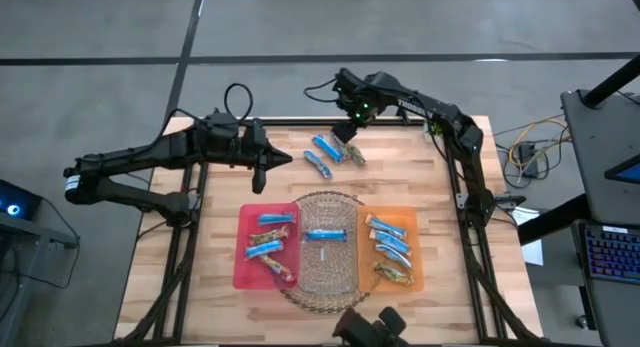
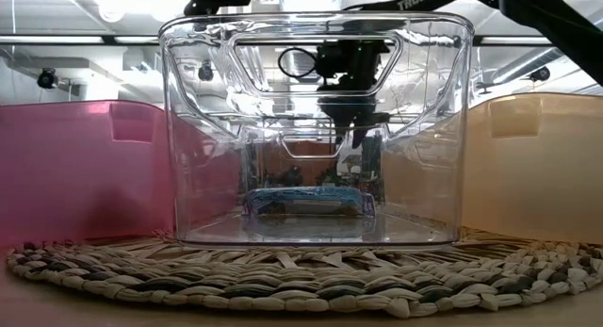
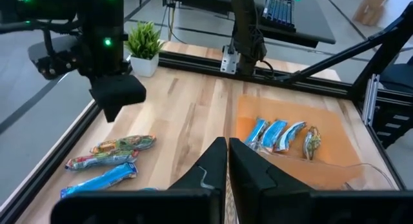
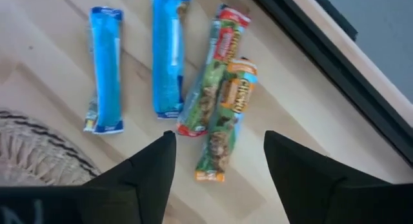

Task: Pick and place Granola Bars by type
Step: Put the yellow granola bar into the orange bin

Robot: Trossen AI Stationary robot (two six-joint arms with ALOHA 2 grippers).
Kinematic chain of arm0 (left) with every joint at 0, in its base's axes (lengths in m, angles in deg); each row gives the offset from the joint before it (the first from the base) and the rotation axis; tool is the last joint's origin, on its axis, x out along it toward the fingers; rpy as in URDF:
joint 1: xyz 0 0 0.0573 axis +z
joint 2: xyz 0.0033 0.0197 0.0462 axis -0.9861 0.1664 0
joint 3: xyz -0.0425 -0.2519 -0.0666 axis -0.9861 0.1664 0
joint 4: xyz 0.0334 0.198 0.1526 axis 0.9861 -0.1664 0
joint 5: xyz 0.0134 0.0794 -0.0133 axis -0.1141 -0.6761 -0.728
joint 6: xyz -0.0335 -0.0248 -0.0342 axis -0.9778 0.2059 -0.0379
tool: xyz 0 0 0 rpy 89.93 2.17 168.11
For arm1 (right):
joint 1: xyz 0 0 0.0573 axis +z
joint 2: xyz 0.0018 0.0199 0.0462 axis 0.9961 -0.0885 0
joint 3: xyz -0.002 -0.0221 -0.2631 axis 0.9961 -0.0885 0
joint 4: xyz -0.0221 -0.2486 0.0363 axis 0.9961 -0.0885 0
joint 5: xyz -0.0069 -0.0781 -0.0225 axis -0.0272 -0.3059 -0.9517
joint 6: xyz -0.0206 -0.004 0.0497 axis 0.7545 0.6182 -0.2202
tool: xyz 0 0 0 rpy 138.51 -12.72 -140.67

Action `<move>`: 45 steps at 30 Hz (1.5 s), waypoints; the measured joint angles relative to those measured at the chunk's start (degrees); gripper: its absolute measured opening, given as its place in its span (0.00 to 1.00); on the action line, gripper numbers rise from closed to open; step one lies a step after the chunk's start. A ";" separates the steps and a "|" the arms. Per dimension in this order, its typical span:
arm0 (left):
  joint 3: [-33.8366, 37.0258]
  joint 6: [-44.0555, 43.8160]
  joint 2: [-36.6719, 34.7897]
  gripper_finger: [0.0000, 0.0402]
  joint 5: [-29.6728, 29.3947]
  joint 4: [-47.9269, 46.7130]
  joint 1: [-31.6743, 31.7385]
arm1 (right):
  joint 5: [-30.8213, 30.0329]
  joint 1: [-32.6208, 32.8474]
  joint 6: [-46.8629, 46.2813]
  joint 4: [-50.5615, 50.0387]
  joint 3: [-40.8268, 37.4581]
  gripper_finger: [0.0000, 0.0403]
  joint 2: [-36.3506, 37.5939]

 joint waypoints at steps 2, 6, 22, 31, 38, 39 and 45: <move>0.01 -0.15 0.00 0.00 -0.08 -0.13 0.00 | -0.51 -0.30 -0.58 0.10 -0.77 0.56 0.00; 0.02 -0.56 0.00 0.00 -0.12 -0.28 0.02 | -1.23 -0.52 -1.50 1.29 -3.81 0.55 0.00; 0.02 -1.62 0.00 0.00 -0.32 -0.25 0.39 | -1.76 -0.05 -2.32 9.36 -14.83 0.54 0.02; 0.04 -2.58 0.00 0.00 -0.32 -0.11 0.44 | -1.69 0.33 -2.30 14.06 -19.20 0.54 -0.07; 0.04 -2.65 0.00 0.00 -0.74 -0.08 0.52 | -0.60 0.36 -2.40 16.33 -22.59 0.54 -0.07; 0.04 -2.65 0.00 0.00 -0.74 -0.07 0.52 | -0.44 0.36 -2.47 16.55 -22.82 0.54 -0.07; 0.04 -2.66 0.00 0.00 -0.71 -0.08 0.52 | -0.12 0.51 -2.60 17.26 -22.94 0.54 -0.07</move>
